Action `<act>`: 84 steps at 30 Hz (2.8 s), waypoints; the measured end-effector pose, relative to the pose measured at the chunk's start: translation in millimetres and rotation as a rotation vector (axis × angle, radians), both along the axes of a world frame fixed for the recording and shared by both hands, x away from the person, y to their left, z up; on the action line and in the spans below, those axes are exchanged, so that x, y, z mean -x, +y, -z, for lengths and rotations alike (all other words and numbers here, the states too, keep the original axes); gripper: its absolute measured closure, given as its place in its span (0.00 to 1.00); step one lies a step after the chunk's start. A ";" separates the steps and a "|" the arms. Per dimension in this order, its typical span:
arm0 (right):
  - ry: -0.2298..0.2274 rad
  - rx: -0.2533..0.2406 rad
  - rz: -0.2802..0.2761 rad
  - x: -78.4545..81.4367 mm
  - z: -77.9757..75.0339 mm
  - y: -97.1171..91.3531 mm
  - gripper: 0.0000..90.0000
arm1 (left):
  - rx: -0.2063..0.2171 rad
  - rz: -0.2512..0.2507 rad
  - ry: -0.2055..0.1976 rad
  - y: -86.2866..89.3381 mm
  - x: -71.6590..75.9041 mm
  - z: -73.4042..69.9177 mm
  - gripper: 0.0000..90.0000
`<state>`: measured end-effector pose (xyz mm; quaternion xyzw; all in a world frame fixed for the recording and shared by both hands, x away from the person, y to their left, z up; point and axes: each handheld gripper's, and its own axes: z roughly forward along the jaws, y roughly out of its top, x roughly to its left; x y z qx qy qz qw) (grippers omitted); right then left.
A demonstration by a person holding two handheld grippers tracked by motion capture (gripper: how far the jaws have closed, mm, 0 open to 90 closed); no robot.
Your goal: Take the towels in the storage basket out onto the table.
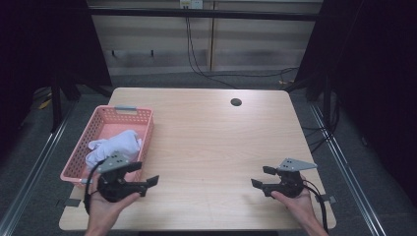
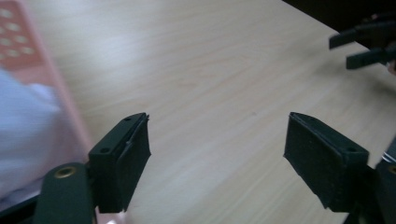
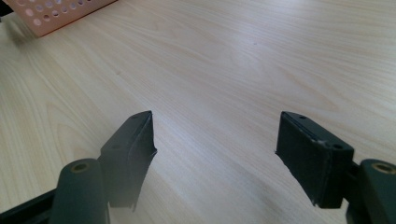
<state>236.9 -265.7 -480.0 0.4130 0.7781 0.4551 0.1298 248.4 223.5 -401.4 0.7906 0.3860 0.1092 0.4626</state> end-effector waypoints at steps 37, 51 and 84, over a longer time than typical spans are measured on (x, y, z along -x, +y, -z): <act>0.024 -0.028 -0.051 -4.7 2.2 3.0 0.28 | -0.366 -0.016 0.180 84.4 -128.1 20.7 0.17; 0.030 -0.037 -0.066 -4.8 3.4 4.1 0.28 | -0.504 -0.097 0.272 76.0 -142.9 48.2 0.33; 0.039 -0.045 -0.071 -5.2 3.0 4.1 0.28 | -0.467 -0.187 0.327 74.5 -150.2 28.1 0.62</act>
